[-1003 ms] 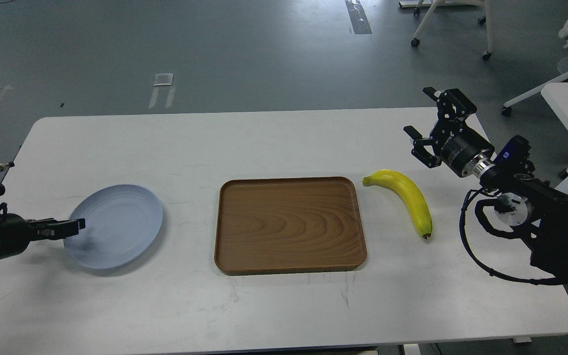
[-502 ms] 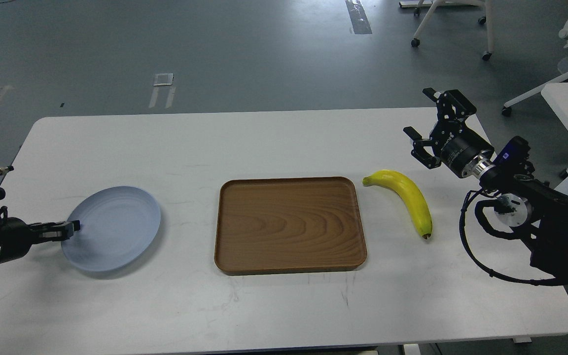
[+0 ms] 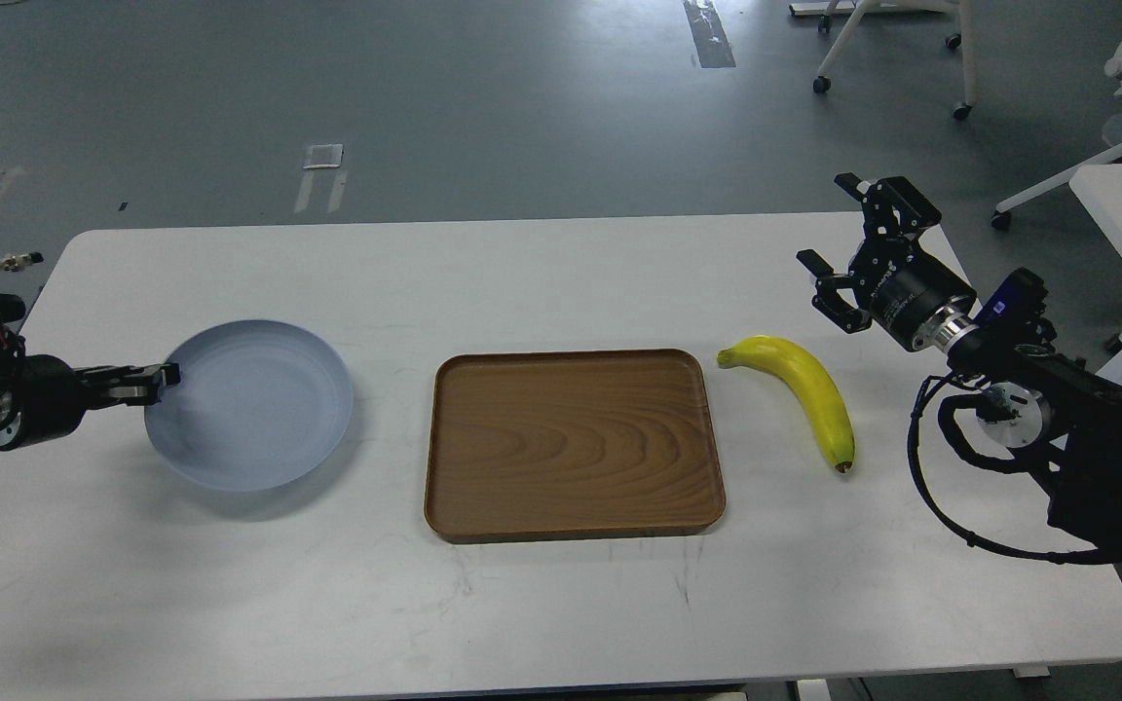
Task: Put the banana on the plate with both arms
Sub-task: 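Slide the plate with the left gripper onto the wooden tray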
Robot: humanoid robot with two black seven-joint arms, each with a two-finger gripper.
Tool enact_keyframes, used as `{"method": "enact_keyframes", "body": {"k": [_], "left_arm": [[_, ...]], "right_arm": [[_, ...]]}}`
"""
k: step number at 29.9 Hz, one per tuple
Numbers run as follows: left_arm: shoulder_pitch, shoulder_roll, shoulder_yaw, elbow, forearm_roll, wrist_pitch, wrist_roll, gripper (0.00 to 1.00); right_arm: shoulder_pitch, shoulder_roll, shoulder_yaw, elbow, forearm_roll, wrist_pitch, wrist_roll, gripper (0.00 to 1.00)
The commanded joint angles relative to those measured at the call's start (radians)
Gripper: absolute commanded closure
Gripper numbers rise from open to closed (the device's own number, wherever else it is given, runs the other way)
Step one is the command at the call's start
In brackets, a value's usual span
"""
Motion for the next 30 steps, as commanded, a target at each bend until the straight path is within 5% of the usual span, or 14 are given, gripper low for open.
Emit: {"method": "enact_keyframes", "body": {"k": [1, 13, 24, 30], "left_arm": [[-0.080, -0.009, 0.002, -0.076, 0.009, -0.062, -0.001, 1.00], [-0.255, -0.273, 0.114, -0.121, 0.020, -0.113, -0.001, 1.00], [-0.266, -0.587, 0.186, 0.160, 0.025, -0.110, -0.001, 1.00], [-0.253, -0.656, 0.202, 0.247, 0.023, -0.108, -0.001, 1.00]], "right_arm": [[0.000, 0.000, 0.000, 0.000, 0.000, 0.000, 0.000, 0.00], [0.009, -0.003, 0.000, -0.003, 0.000, 0.000, 0.000, 0.00], [0.006, -0.007, 0.000, -0.003, 0.000, 0.000, 0.000, 0.00], [0.003, -0.009, 0.000, -0.003, 0.000, 0.000, 0.000, 0.00]]}}
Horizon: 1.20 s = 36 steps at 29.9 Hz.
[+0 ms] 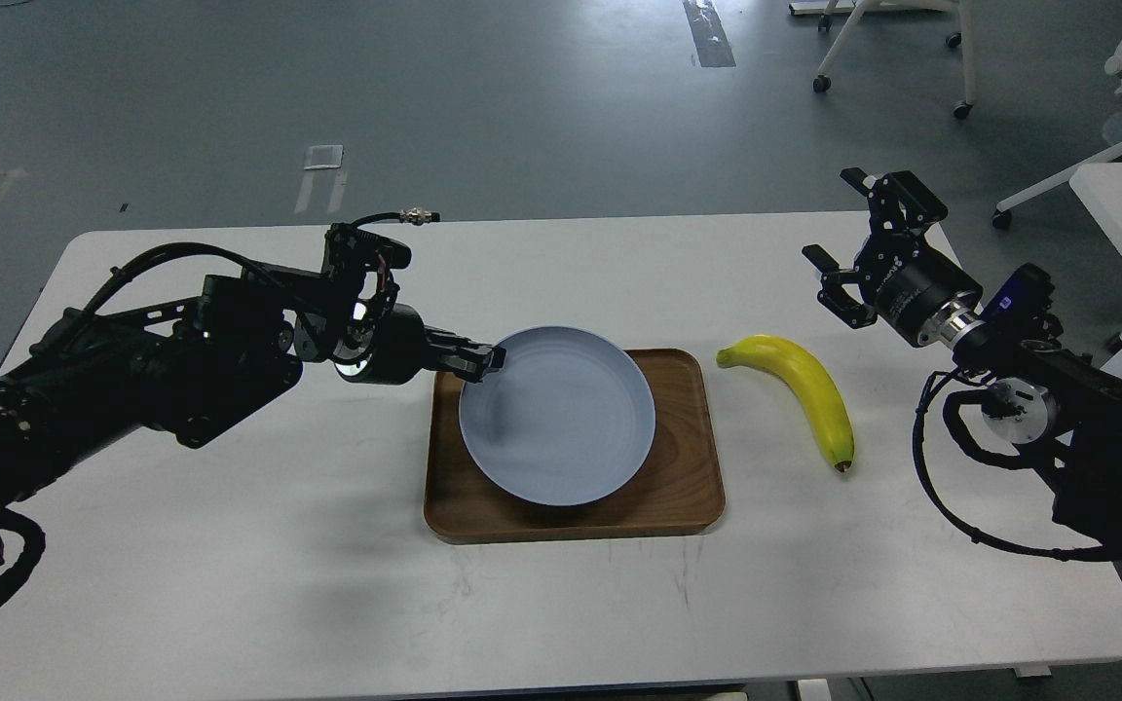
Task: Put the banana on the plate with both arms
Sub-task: 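Slide the plate with the left gripper onto the wooden tray, then release the plate and lift the left gripper away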
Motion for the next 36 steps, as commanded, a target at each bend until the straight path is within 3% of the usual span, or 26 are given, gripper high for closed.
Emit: {"method": "enact_keyframes", "body": {"k": [1, 10, 12, 14, 15, 23, 28, 31, 36], "left_arm": [[0.007, -0.032, 0.002, 0.043, -0.001, 0.002, 0.000, 1.00], [0.013, -0.058, 0.027, 0.089, -0.010, 0.003, 0.000, 1.00], [0.015, -0.058, 0.025, 0.089, -0.013, 0.003, 0.000, 0.64], [0.013, -0.058, 0.025, 0.088, -0.018, 0.003, 0.000, 0.14], [0.013, -0.058, 0.025, 0.088, -0.018, 0.003, 0.000, 0.09], [-0.025, -0.041, 0.010, 0.088, -0.139, 0.003, 0.000, 0.02], [-0.083, 0.012, -0.007, 0.079, -0.663, -0.006, 0.000, 0.02], [-0.085, 0.054, -0.008, 0.060, -1.082, -0.009, 0.000, 0.02], [-0.083, 0.126, -0.033, -0.011, -1.304, -0.017, 0.000, 0.02]], "right_arm": [[-0.001, 0.000, 0.000, 0.000, 0.000, 0.000, 0.000, 0.00], [-0.001, 0.003, 0.000, 0.000, 0.000, 0.000, 0.000, 0.00], [-0.002, 0.001, 0.000, 0.000, 0.000, 0.000, 0.000, 0.00], [-0.002, 0.001, 0.000, 0.000, 0.000, 0.000, 0.000, 0.00], [-0.002, 0.001, 0.000, 0.000, 0.000, 0.000, 0.000, 0.00], [0.012, 0.000, 0.000, 0.003, 0.000, 0.000, 0.000, 0.00], [0.051, -0.051, -0.021, 0.014, -0.017, 0.000, 0.000, 0.00], [0.137, -0.112, -0.154, 0.050, -0.029, 0.000, 0.000, 0.00], [0.306, -0.209, -0.384, 0.150, -0.134, 0.000, 0.000, 0.00]]}}
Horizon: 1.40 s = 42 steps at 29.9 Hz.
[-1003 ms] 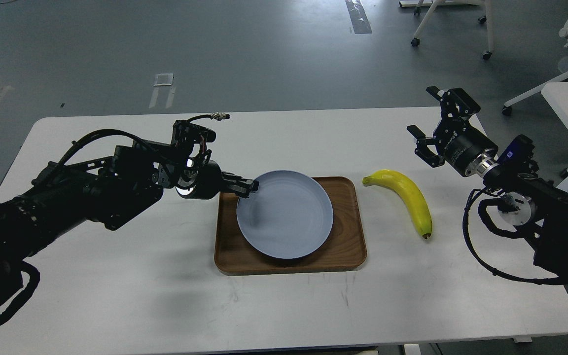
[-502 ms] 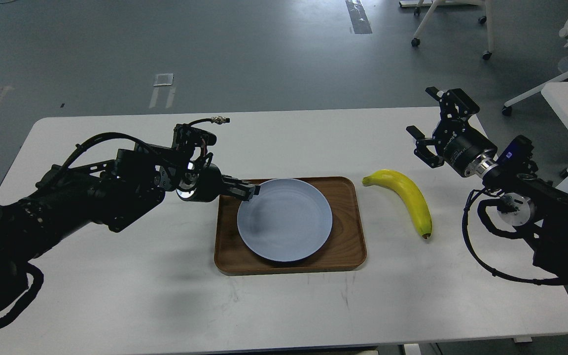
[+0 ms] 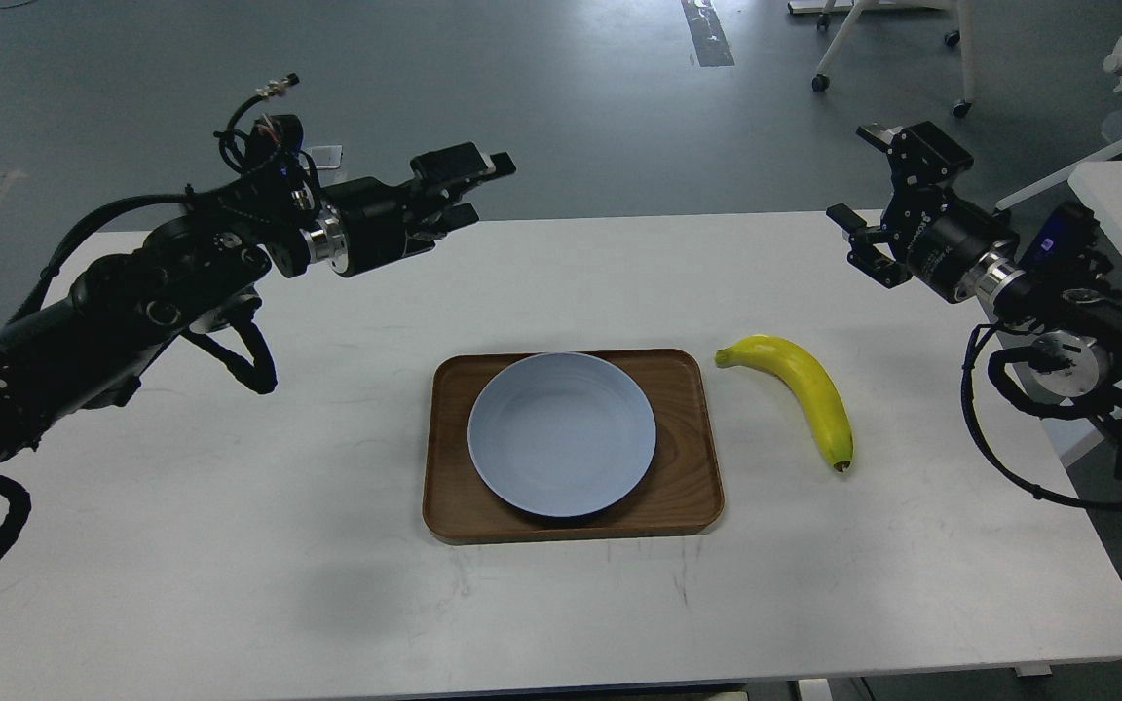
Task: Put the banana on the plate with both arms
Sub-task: 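Release the plate and lift the left gripper away, then reach the right gripper down to the yellow banana's stem end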
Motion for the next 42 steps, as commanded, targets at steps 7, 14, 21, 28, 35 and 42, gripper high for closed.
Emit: {"method": "enact_keyframes", "body": {"k": [7, 14, 21, 28, 35, 42], "left_arm": [[0.097, 0.160, -0.215, -0.197, -0.117, -0.084, 0.000, 0.02], [0.140, 0.195, -0.269, -0.202, -0.143, -0.084, 0.000, 0.02], [0.142, 0.189, -0.270, -0.202, -0.148, -0.084, 0.000, 0.02], [0.142, 0.182, -0.269, -0.202, -0.146, -0.084, 0.000, 0.02], [0.143, 0.178, -0.269, -0.202, -0.146, -0.084, 0.000, 0.02], [0.151, 0.175, -0.269, -0.202, -0.146, -0.084, 0.000, 0.02]], "right_arm": [[0.238, -0.065, -0.293, 0.118, -0.515, 0.000, 0.000, 0.00], [0.281, 0.003, -0.517, 0.092, -0.825, 0.000, 0.000, 0.00], [0.305, 0.124, -0.724, 0.010, -0.849, -0.024, 0.000, 0.00], [0.307, 0.198, -0.810, -0.061, -0.859, -0.035, 0.000, 0.00], [0.292, 0.235, -0.870, -0.098, -0.859, -0.085, 0.000, 0.00], [0.259, 0.244, -0.866, -0.104, -0.856, -0.102, 0.000, 0.00]]}}
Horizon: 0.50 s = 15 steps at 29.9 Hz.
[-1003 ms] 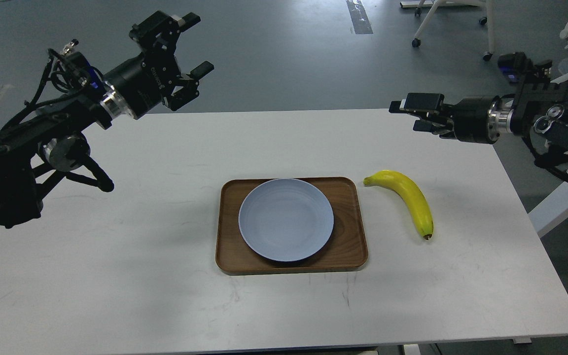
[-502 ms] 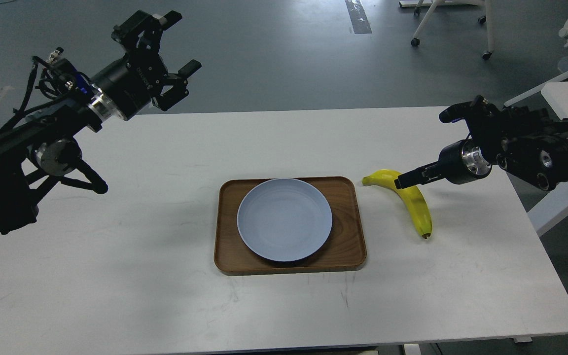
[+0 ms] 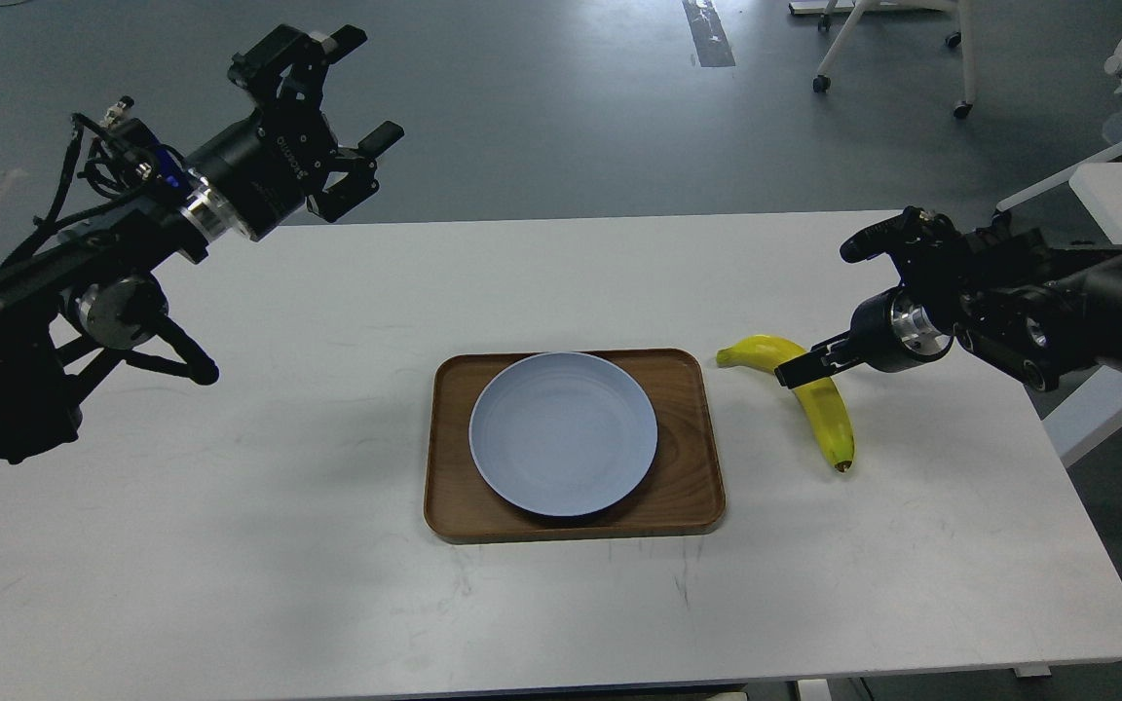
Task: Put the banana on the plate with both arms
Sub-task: 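Reach the right gripper down to the yellow banana's stem end, then grasp the banana with the right gripper and lift it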
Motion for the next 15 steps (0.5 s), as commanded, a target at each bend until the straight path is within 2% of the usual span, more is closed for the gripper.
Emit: {"method": "enact_keyframes", "body": {"k": [1, 6, 9, 15], "left_arm": [[0.009, -0.002, 0.000, 0.000, 0.000, 0.000, 0.000, 0.02], [0.009, 0.000, -0.002, 0.001, 0.000, 0.000, 0.000, 0.02], [0.009, 0.000, -0.002, 0.000, 0.000, 0.000, 0.000, 0.02], [0.010, 0.000, -0.002, 0.001, -0.001, 0.000, 0.000, 0.02]], "right_arm": [[-0.014, 0.002, 0.005, -0.001, 0.003, -0.003, 0.000, 0.01], [-0.026, 0.004, 0.002, -0.002, 0.003, -0.003, 0.000, 0.03], [-0.028, 0.002, 0.000, -0.002, 0.003, -0.003, 0.000, 0.10], [-0.028, 0.001, -0.001, -0.001, 0.003, -0.003, 0.000, 0.43]]}}
